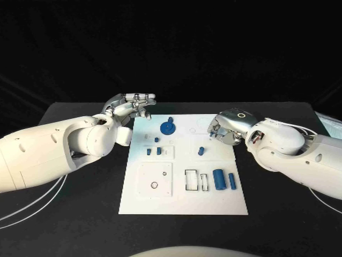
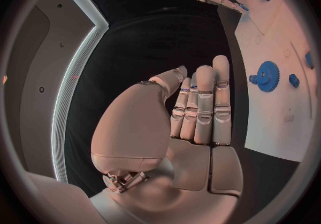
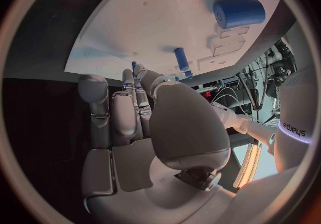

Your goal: Assemble the parts on the task board

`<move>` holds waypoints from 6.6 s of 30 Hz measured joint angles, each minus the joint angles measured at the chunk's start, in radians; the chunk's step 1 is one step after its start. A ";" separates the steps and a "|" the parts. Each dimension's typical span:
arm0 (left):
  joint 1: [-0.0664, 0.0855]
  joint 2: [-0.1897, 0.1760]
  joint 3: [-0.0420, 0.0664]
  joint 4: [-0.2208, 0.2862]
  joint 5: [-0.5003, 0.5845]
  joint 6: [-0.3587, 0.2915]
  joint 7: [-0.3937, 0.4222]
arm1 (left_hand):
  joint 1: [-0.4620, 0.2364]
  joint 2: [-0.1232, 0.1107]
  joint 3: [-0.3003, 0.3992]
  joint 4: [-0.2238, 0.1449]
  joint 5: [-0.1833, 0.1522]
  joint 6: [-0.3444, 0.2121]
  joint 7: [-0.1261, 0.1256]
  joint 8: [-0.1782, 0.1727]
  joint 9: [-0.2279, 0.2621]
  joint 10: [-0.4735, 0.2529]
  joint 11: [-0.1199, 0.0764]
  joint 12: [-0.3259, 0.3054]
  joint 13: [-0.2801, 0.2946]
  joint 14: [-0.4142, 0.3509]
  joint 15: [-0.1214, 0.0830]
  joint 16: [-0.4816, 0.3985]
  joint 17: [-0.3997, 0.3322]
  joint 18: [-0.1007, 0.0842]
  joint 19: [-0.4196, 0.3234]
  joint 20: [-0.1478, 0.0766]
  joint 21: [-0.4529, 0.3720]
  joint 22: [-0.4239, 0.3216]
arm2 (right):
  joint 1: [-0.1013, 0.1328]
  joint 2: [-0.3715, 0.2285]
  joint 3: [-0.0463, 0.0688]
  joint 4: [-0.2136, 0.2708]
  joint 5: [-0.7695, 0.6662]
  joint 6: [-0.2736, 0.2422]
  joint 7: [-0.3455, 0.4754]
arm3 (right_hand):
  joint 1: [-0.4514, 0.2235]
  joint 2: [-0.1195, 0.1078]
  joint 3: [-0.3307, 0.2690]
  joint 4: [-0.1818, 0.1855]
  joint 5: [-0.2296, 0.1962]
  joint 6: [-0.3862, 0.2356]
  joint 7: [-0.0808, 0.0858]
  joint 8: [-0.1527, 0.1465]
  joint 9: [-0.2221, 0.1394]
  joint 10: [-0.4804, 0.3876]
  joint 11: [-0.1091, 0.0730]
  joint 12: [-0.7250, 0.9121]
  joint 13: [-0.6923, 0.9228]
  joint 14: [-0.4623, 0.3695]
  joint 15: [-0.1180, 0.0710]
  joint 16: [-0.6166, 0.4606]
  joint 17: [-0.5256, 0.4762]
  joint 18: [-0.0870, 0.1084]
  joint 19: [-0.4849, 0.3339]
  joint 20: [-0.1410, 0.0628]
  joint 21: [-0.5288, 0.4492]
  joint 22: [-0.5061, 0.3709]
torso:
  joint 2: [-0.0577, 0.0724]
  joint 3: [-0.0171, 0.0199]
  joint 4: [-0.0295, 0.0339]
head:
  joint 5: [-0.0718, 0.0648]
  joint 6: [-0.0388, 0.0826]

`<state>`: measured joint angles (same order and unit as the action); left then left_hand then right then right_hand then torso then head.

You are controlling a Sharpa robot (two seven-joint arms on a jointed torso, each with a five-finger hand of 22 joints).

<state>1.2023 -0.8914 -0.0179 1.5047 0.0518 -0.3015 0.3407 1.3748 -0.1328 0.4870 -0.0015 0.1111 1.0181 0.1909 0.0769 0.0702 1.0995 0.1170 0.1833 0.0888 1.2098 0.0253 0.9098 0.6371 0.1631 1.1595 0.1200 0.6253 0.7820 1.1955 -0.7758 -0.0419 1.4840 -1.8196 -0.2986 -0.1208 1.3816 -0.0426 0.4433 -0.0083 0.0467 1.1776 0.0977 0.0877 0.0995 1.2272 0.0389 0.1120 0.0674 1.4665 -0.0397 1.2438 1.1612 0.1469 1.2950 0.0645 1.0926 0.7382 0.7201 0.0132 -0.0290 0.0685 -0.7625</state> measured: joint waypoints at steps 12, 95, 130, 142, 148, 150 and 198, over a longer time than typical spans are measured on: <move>-0.001 0.000 0.000 -0.001 0.000 0.006 -0.003 | 0.000 0.000 -0.003 -0.003 0.000 0.000 0.000 0.000 0.000 -0.004 0.004 0.000 0.000 0.000 0.000 0.000 -0.001 0.000 0.000 0.000 0.000 -0.001 | 0.002 -0.017 0.008 0.128 0.034 -0.029 0.001 | -0.003 -0.003 0.003 -0.003 0.000 -0.001 0.000 -0.005 0.006 0.003 0.003 0.000 0.000 0.000 0.000 0.000 0.001 0.000 0.000 0.000 0.004 0.006 | 0.001 -0.0005 0.0004 | 0.006 -0.002; -0.002 0.014 0.000 0.007 -0.002 0.011 -0.010 | 0.000 0.000 -0.006 -0.006 0.000 -0.007 0.007 0.000 0.000 -0.011 0.004 0.006 0.000 -0.003 0.004 0.000 -0.006 0.000 0.000 0.000 -0.004 -0.004 | -0.125 0.231 -0.013 0.116 -0.011 0.140 -0.032 | -0.020 -0.001 0.022 -0.017 -0.001 -0.008 0.017 -0.012 0.014 0.010 0.011 -0.021 -0.002 0.000 0.007 0.008 0.004 0.000 0.007 0.007 0.012 0.014 | 0.001 -0.0012 0.0000 | 0.069 -0.054; -0.002 0.013 0.000 0.004 -0.003 0.015 -0.018 | 0.000 0.000 -0.006 -0.006 0.000 -0.007 0.007 0.000 0.000 -0.018 0.004 0.006 -0.001 -0.003 0.004 0.000 -0.007 0.000 0.000 0.000 -0.007 -0.005 | -0.112 0.062 0.004 0.241 0.012 -0.013 -0.058 | -0.082 -0.059 -0.249 0.017 0.126 -0.154 0.054 -0.007 -0.015 -0.196 0.049 0.059 0.008 0.000 0.047 -0.015 -0.055 0.000 -0.039 0.046 -0.043 -0.076 | -0.001 -0.0012 -0.0008 | 0.058 -0.036; -0.002 0.013 0.000 0.004 -0.003 0.016 -0.018 | 0.000 0.000 -0.005 -0.006 0.000 -0.007 0.007 0.000 0.000 -0.018 0.004 0.006 -0.001 -0.003 0.004 0.000 -0.008 0.000 0.000 0.000 -0.007 -0.005 | -0.017 -0.092 0.017 0.269 0.042 0.073 -0.063 | -0.064 -0.066 -0.348 0.025 0.143 -0.195 0.013 -0.020 -0.023 -0.272 0.025 0.058 -0.003 -0.002 0.005 -0.007 -0.051 0.000 -0.032 0.010 -0.051 -0.093 | -0.003 -0.0021 -0.0105 | 0.051 -0.021; -0.002 0.013 0.000 0.004 -0.003 0.016 -0.017 | 0.000 0.000 -0.005 -0.006 0.000 -0.007 0.007 0.000 0.000 -0.018 0.004 0.006 -0.001 -0.003 0.004 0.000 -0.008 0.000 0.000 0.000 -0.007 -0.006 | -0.010 -0.100 0.013 0.243 0.045 0.114 -0.060 | -0.030 -0.043 -0.356 0.017 0.143 -0.195 0.013 -0.020 -0.024 -0.279 0.025 0.058 -0.003 0.002 0.002 -0.007 -0.055 0.000 -0.034 0.005 -0.055 -0.096 | -0.003 -0.0020 -0.0107 | 0.048 -0.018; -0.002 0.013 0.000 0.004 -0.003 0.016 -0.016 | 0.004 0.004 -0.007 -0.007 0.000 -0.007 0.007 0.000 0.000 -0.018 0.004 0.009 -0.001 -0.004 0.004 0.000 -0.008 0.000 0.000 0.000 -0.007 -0.006 | -0.009 -0.098 0.012 0.238 0.045 0.123 -0.059 | -0.026 -0.039 -0.358 0.015 0.143 -0.195 0.013 -0.020 -0.024 -0.279 0.025 0.063 -0.003 0.002 0.002 -0.007 -0.056 0.000 -0.034 0.005 -0.055 -0.096 | -0.003 -0.0021 -0.0107 | 0.047 -0.018; -0.002 0.013 0.000 0.004 -0.003 0.019 -0.017 | 0.005 0.005 -0.008 -0.008 0.000 -0.007 0.007 0.000 0.000 -0.018 0.004 0.011 -0.001 -0.004 0.004 0.000 -0.010 0.000 0.000 0.000 -0.007 -0.007 | -0.017 0.020 -0.005 0.130 0.047 0.168 -0.046 | 0.020 0.038 -0.178 0.006 0.019 -0.034 0.010 0.005 -0.004 -0.089 0.018 0.093 -0.006 -0.002 0.013 0.016 -0.042 0.000 0.000 0.018 -0.008 -0.021 | -0.003 -0.0028 -0.0107 | 0.056 -0.029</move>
<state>1.2000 -0.8779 -0.0184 1.5090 0.0487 -0.2823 0.3237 1.3801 -0.1277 0.4787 -0.0098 0.1110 1.0110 0.1977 0.0769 0.0700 1.0814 0.1209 0.1939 0.0879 1.2063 0.0291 0.9098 0.6268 0.1629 1.1595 0.1200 0.6184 0.7752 1.1780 -0.7556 -0.0473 1.6142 -1.7725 -0.1305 -0.1663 1.4018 -0.0042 0.2658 -0.0024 0.0652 1.1435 0.1072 0.0932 0.0960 1.1384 0.0571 0.2047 0.0615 1.4647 -0.0269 1.2600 1.1188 0.1467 1.2955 0.0822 1.0846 0.7173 0.7173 0.0105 -0.0398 0.1242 -0.7911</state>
